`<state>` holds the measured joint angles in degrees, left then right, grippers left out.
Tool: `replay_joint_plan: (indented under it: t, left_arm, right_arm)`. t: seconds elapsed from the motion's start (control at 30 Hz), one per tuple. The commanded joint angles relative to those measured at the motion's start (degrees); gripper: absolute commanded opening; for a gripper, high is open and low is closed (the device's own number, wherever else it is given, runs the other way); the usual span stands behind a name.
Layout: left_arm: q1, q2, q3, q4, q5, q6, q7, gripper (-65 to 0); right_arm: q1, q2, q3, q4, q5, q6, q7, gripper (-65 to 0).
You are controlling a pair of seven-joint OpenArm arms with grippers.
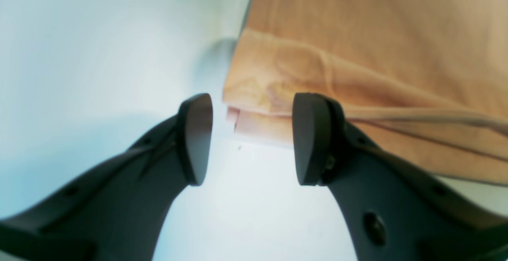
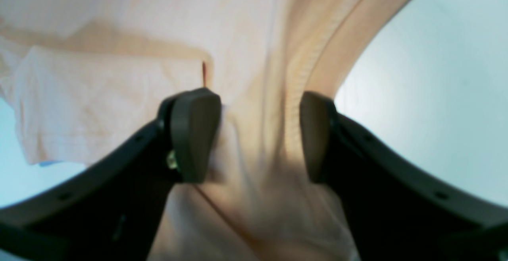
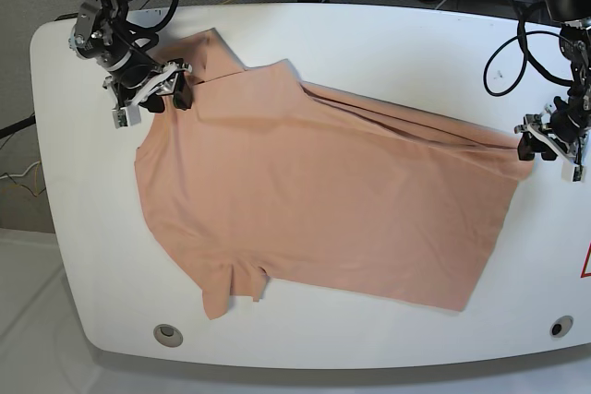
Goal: Fold the T-shirt properly
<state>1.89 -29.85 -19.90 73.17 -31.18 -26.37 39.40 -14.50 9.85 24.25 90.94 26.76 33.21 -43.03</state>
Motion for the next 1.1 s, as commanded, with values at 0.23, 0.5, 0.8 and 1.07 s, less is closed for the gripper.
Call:
replay_joint_plan:
  t: [0.23, 0.5, 0.8, 1.07]
  left_arm:
    - [-0.41, -0.88, 4.61, 1.03, -0.07, -0.19, -1.26, -34.0]
    - [0.17, -0.75, 2.68, 1.37, -0.44, -0.13, -2.01, -33.9]
    - [0.13, -1.82, -1.28, 3.61, -3.77, 0.11, -1.94, -34.2]
    - [0.71, -1.76, -2.38, 3.08, -4.64, -1.05, -2.13, -33.8]
  right_arm:
    - [0.77, 0.53, -2.28, -0.59, -1.09, 0.11, -0.46, -30.4]
    - [1.04, 0.42, -3.43, -0.01, -0.86, 0.13, -0.83, -30.5]
    - [0.28, 0.62, 0.18, 2.32, -0.32, 0.27, -2.11, -30.1]
    - [0.1, 0.34, 0.44, 4.08, 0.19, -0.11, -1.51, -30.1]
